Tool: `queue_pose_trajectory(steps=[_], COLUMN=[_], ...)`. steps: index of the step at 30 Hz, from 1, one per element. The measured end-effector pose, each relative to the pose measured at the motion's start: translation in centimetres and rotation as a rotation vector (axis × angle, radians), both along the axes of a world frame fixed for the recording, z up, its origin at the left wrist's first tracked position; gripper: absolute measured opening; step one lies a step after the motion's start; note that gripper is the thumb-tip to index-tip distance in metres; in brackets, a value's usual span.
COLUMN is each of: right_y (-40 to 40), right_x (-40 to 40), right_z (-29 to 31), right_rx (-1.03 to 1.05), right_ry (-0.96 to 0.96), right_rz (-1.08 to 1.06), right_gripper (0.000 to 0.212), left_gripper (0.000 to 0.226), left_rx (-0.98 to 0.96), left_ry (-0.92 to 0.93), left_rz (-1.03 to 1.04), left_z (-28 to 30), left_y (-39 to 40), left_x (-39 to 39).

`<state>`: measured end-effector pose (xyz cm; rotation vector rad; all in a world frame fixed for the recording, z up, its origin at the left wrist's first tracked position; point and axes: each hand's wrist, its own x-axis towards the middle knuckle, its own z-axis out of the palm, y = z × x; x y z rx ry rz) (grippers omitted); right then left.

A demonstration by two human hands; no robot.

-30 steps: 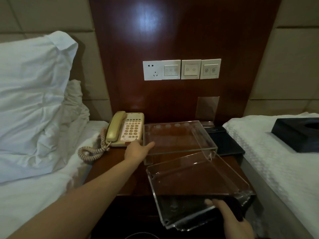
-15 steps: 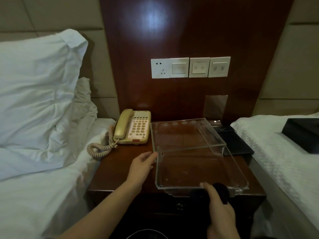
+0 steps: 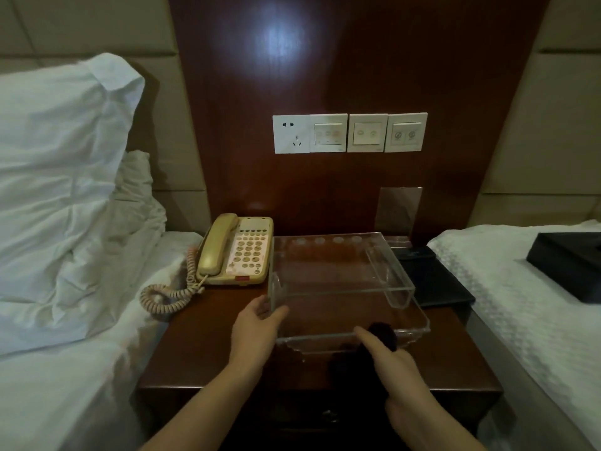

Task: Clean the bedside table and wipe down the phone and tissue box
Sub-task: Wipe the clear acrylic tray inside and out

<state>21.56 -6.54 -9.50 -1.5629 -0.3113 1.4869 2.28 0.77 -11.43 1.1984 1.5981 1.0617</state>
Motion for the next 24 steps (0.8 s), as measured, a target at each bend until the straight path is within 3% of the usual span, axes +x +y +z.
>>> queue_pose_trajectory(steps=[5, 9, 12, 14, 19, 24], right_y=[2.7, 3.4, 3.2, 3.5, 5.3, 6.3], right_x=[0.9, 2.1, 3.6, 4.7, 6.5, 7.0], right_z=[0.7, 1.8, 2.3, 2.7, 2.4, 0.7], right_rx=[0.035, 0.026, 0.084, 0.17, 0.224, 0.211], right_ry=[-0.119, -0.217, -0.296, -0.348, -0.517, -0.58], right_rz=[0.145, 0.23, 0.191, 0.089, -0.011, 0.064], right_gripper=[0.086, 0.083, 0.056, 0.042, 0.065, 0.043], left_gripper=[0.069, 0.082, 0.088, 0.095, 0.095, 0.071], left_rx=[-0.084, -0.264, -0.276, -0.259, -0.172, -0.157], left_ry=[-0.05, -0.527, -0.693, -0.699, -0.577, -0.481], left_rz=[0.025, 0.077, 0.114, 0.126, 0.192, 0.189], left_z=[0.2, 1.2, 1.8, 2.0, 2.2, 2.1], left_y=[-0.6, -1.1, -1.0, -0.6, 0.9, 1.9], left_x=[0.4, 1.2, 2.0, 2.5, 3.5, 4.3])
